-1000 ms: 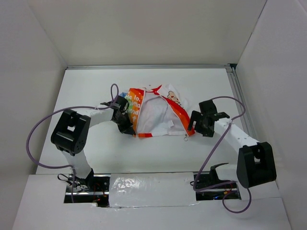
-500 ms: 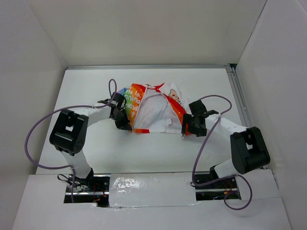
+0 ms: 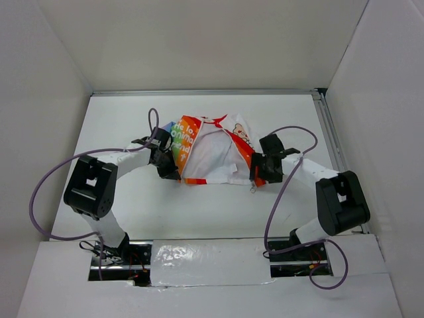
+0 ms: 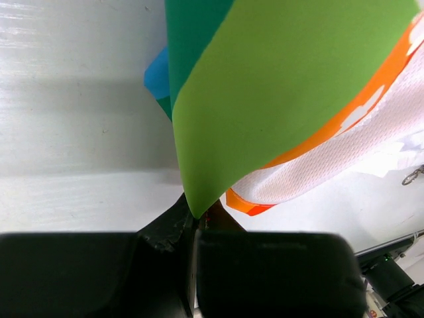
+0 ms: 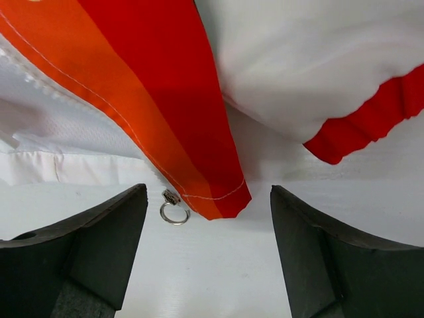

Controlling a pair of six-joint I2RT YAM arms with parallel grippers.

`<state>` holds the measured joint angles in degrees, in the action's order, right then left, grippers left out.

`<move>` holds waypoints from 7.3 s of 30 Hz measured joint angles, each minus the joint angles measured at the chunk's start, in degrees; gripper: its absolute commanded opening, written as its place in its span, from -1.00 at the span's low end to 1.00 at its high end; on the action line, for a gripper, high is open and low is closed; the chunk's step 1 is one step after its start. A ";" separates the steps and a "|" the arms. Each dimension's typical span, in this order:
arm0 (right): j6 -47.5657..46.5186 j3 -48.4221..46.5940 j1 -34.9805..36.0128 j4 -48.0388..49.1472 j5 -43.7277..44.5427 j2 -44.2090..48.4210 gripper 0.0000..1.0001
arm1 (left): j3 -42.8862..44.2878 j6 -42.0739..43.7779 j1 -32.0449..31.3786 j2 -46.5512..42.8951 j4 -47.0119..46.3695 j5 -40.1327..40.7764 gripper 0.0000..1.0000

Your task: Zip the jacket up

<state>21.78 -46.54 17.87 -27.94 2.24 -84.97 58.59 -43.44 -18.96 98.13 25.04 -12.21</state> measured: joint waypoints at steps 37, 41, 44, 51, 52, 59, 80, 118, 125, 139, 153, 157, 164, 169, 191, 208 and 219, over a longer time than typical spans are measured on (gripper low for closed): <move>13.51 10.40 14.91 37.90 -33.09 21.44 -1.00 | 1.99 -13.55 -14.75 -27.63 3.15 -3.67 -1.00; 19.78 14.99 15.63 47.12 -33.14 21.62 -1.00 | -5.64 -16.72 -15.32 -32.06 -4.20 -4.63 -1.00; 23.89 16.94 15.72 52.87 -33.99 21.00 -1.00 | -10.23 -17.92 -15.45 -35.23 -8.98 -4.61 -1.00; 28.15 16.98 17.20 58.25 -36.39 16.63 -1.00 | -13.42 -18.36 -15.47 -36.83 -17.75 -4.83 -1.00; 28.52 16.98 17.27 58.42 -36.65 16.24 -1.00 | -13.51 -18.40 -15.47 -36.83 -18.45 -4.81 -1.00; 31.15 17.00 17.25 61.53 -37.68 15.28 -1.00 | -13.68 -18.47 -15.47 -36.83 -21.00 -4.55 -1.00; 31.30 17.09 16.04 62.84 -38.18 15.80 -1.00 | -15.82 -18.40 -15.47 -40.00 -23.23 -3.58 -1.00; 31.71 18.80 15.74 64.24 -40.04 16.65 -1.00 | -17.66 -18.49 -15.47 -42.40 -23.67 -4.94 -1.00; 32.13 20.50 15.74 65.00 -40.28 17.46 -1.00 | -17.73 -18.51 -15.47 -42.71 -23.63 -4.96 -1.00; 33.14 19.78 16.13 67.67 -40.79 16.79 -1.00 | -17.73 -19.56 -15.47 -42.60 -23.67 -5.29 -1.00; 34.36 18.23 16.11 69.51 -42.25 15.10 -1.00 | -17.73 -19.58 -15.47 -42.27 -23.67 -5.68 -1.00; 34.36 18.23 16.11 69.51 -42.23 15.06 -1.00 | -17.73 -19.58 -15.47 -42.27 -23.71 -5.86 -1.00; 34.42 18.23 15.96 70.31 -42.16 14.23 -1.00 | -18.21 -19.71 -15.47 -42.47 -24.11 -7.41 -1.00; 35.50 18.29 15.85 73.57 -42.23 13.33 -1.00 | -19.21 -20.02 -15.43 -43.15 -24.85 -8.13 -1.00; 34.29 22.69 15.85 80.61 -41.31 18.99 -1.00 | -19.61 -30.42 -14.84 -47.21 -24.81 -4.59 -1.00; 32.33 18.91 15.85 77.53 -40.52 16.13 -1.00 | -19.61 -30.60 -14.82 -46.93 -28.26 -5.68 -1.00; 32.46 18.67 15.85 77.31 -41.09 15.93 -1.00 | -19.61 -30.58 -14.82 -47.08 -28.96 -5.64 -1.00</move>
<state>54.24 -27.88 33.71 49.36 -38.85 -69.04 38.98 -74.02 -33.78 51.05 -3.92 -17.85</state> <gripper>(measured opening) 0.013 0.108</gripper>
